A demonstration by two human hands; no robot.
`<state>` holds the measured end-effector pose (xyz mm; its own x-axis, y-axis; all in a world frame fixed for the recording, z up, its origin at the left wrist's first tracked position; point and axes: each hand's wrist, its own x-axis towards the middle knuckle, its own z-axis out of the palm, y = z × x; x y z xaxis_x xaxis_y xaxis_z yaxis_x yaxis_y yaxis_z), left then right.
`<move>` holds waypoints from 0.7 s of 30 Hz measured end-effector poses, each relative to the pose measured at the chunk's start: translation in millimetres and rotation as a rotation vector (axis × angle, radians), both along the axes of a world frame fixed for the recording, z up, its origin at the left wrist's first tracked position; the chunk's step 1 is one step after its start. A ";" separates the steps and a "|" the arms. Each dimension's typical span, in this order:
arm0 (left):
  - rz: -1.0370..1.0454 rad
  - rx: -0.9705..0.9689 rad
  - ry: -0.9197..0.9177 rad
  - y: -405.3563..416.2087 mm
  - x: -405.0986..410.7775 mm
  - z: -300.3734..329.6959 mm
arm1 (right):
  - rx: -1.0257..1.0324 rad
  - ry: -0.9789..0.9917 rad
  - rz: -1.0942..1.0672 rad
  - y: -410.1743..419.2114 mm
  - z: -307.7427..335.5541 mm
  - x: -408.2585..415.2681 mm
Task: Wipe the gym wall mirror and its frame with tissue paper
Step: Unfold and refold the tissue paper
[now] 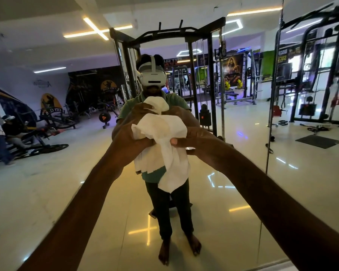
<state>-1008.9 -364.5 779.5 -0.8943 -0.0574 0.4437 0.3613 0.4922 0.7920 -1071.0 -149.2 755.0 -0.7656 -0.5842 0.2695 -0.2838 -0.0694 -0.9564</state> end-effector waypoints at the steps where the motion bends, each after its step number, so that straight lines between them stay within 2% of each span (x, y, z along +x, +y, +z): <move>1: 0.012 0.016 -0.034 -3.1 -2.2 -0.7 | -0.015 0.050 -0.022 -0.6 0.2 -0.8; 3: 0.017 0.071 -0.096 -8.7 -3.8 -2.7 | -0.050 0.120 -0.058 -2.9 0.6 -0.8; 6: -0.032 0.203 -0.155 -17.3 -8.1 -6.3 | -0.120 0.128 -0.115 -8.6 1.8 0.2; 10: -0.054 0.289 -0.237 -20.2 -7.8 -9.0 | -0.055 0.194 -0.149 -14.9 1.9 -4.0; 13: -0.071 0.365 -0.196 -17.6 -6.3 -7.1 | -0.175 0.003 -0.096 -16.7 3.0 -7.8; 15: -0.054 0.420 -0.188 -18.4 -8.5 -8.8 | -0.233 -0.033 -0.156 -18.0 5.1 -8.3; 21: -0.176 0.424 -0.278 -13.5 -5.6 -32.3 | -0.102 0.358 -0.542 -27.9 12.9 -12.3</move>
<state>-1014.5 -378.0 747.2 -0.9871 -0.0188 0.1593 0.1579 0.0597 0.9856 -1083.3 -177.1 767.9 -0.7967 -0.0986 0.5963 -0.6039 0.0877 -0.7923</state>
